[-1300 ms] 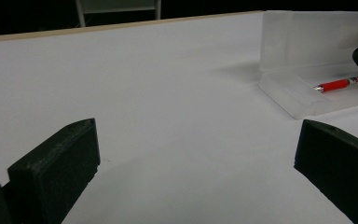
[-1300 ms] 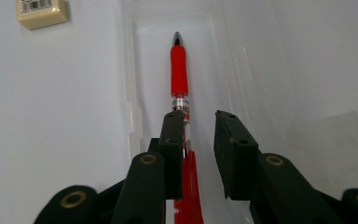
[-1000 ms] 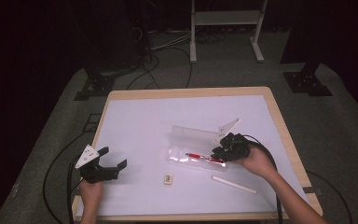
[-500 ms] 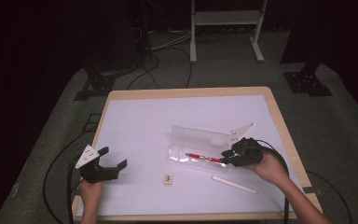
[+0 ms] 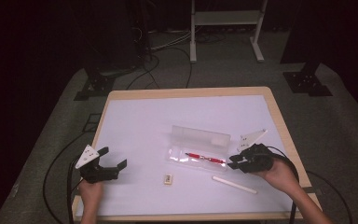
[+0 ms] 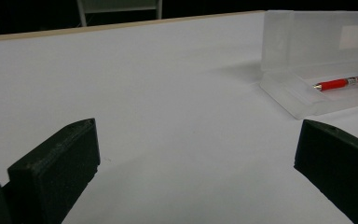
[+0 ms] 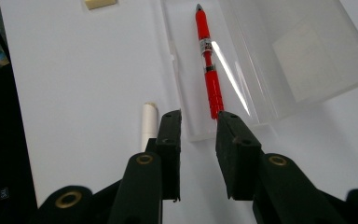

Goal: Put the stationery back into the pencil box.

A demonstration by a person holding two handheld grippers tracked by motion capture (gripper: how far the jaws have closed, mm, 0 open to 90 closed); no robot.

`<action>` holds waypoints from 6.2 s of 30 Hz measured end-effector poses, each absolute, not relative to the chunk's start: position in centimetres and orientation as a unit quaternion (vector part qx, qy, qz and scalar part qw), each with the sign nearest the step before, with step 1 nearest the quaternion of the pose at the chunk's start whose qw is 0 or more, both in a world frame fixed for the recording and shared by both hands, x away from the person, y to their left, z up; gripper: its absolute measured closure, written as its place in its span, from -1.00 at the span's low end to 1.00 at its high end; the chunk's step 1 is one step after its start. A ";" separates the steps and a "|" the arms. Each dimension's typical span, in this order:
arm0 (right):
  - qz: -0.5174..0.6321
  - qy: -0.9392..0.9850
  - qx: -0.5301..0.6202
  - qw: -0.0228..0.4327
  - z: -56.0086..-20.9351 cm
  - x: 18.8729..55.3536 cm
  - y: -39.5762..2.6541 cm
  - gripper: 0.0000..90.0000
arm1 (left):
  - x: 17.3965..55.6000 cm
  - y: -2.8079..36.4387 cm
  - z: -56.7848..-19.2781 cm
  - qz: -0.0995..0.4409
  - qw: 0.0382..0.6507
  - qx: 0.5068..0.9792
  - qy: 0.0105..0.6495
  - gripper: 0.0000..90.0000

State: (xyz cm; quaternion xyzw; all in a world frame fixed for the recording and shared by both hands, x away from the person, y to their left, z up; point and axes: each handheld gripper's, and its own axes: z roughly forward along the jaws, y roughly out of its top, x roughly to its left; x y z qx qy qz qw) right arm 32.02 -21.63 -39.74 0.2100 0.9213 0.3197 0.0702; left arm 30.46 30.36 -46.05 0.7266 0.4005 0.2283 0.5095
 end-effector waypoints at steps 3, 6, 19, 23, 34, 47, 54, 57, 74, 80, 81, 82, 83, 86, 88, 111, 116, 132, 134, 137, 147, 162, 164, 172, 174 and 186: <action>0.320 0.921 0.213 0.069 -39.8 31.8 -21.9 0.56 | 30.5 30.3 -46.1 0.228 0.510 0.726 0.401 -1.00; 0.322 0.919 0.216 0.069 -40.0 31.3 -22.4 0.56 | 30.5 30.3 -46.1 0.229 0.509 0.726 0.401 -1.00; 0.333 0.913 0.227 0.057 -41.2 29.3 -23.6 0.51 | 30.5 30.3 -46.1 0.230 0.510 0.726 0.401 -1.00; 0.332 0.914 0.228 0.055 -41.5 29.0 -23.8 0.49 | 30.5 30.3 -46.1 0.229 0.511 0.725 0.402 -1.00; 0.333 0.912 0.236 0.048 -42.7 28.3 -24.3 0.40 | 30.5 30.3 -46.1 0.228 0.511 0.725 0.402 -1.00; 0.337 0.909 0.240 0.045 -43.3 27.8 -24.4 0.39 | 30.5 30.3 -46.1 0.229 0.511 0.724 0.402 -1.00; 0.337 0.909 0.241 0.043 -44.0 27.6 -24.3 0.39 | 30.5 30.3 -46.1 0.229 0.511 0.725 0.402 -1.00; 0.337 0.909 0.242 0.040 -44.1 27.6 -24.3 0.40 | 30.5 30.3 -46.1 0.229 0.511 0.725 0.402 -1.00; 0.326 0.913 0.241 0.039 -45.6 27.6 -23.9 0.53 | 30.5 30.3 -46.1 0.229 0.511 0.726 0.400 -1.00; 0.320 0.916 0.237 0.041 -45.9 27.7 -23.6 0.61 | 30.5 30.4 -46.1 0.229 0.511 0.726 0.400 -1.00; 0.319 0.917 0.237 0.042 -46.0 27.7 -23.6 0.61 | 30.5 30.3 -46.1 0.229 0.511 0.726 0.401 -1.00; 0.319 0.917 0.238 0.042 -46.0 27.7 -23.6 0.62 | 30.5 30.3 -46.1 0.229 0.511 0.726 0.400 -1.00; 0.319 0.917 0.237 0.042 -46.0 27.7 -23.6 0.63 | 30.5 30.3 -46.1 0.229 0.511 0.726 0.400 -1.00; 0.317 0.917 0.237 0.043 -46.1 27.6 -23.6 0.67 | 30.5 30.3 -46.1 0.229 0.511 0.726 0.400 -1.00; 0.318 0.917 0.238 0.042 -46.1 27.6 -23.7 0.69 | 30.5 30.3 -46.1 0.229 0.511 0.726 0.400 -1.00; 0.315 0.922 0.222 0.043 -45.0 27.1 -23.6 0.74 | 30.5 30.4 -46.1 0.227 0.512 0.725 0.401 -1.00; 0.317 0.922 0.219 0.045 -44.4 27.1 -23.5 0.74 | 30.5 30.4 -46.1 0.229 0.511 0.725 0.400 -1.00; 0.327 0.920 0.208 0.063 -42.0 27.9 -23.4 0.74 | 30.5 30.4 -46.1 0.227 0.513 0.725 0.400 -1.00; 0.329 0.919 0.206 0.064 -41.5 28.1 -23.2 0.74 | 30.5 30.4 -46.1 0.227 0.513 0.725 0.400 -1.00; 0.331 0.919 0.203 0.067 -41.2 28.3 -23.1 0.74 | 30.5 30.4 -46.0 0.227 0.512 0.725 0.400 -1.00; 0.334 0.920 0.192 0.076 -39.9 29.6 -22.2 0.73 | 30.5 30.4 -46.1 0.226 0.513 0.724 0.402 -1.00; 0.336 0.920 0.184 0.083 -38.6 31.2 -21.3 0.74 | 30.5 30.5 -46.0 0.226 0.512 0.725 0.401 -1.00; 0.336 0.920 0.186 0.082 -38.5 31.4 -21.0 0.74 | 30.5 30.5 -46.1 0.226 0.512 0.725 0.401 -1.00; 0.337 0.920 0.185 0.081 -38.3 32.1 -20.6 0.74 | 30.5 30.4 -46.1 0.226 0.512 0.726 0.401 -1.00; 0.337 0.920 0.185 0.081 -38.3 32.2 -20.6 0.73 | 30.5 30.4 -46.1 0.226 0.511 0.726 0.401 -1.00; 0.334 0.922 0.178 0.082 -37.9 33.0 -19.6 0.73 | 30.5 30.4 -46.1 0.226 0.513 0.724 0.401 -1.00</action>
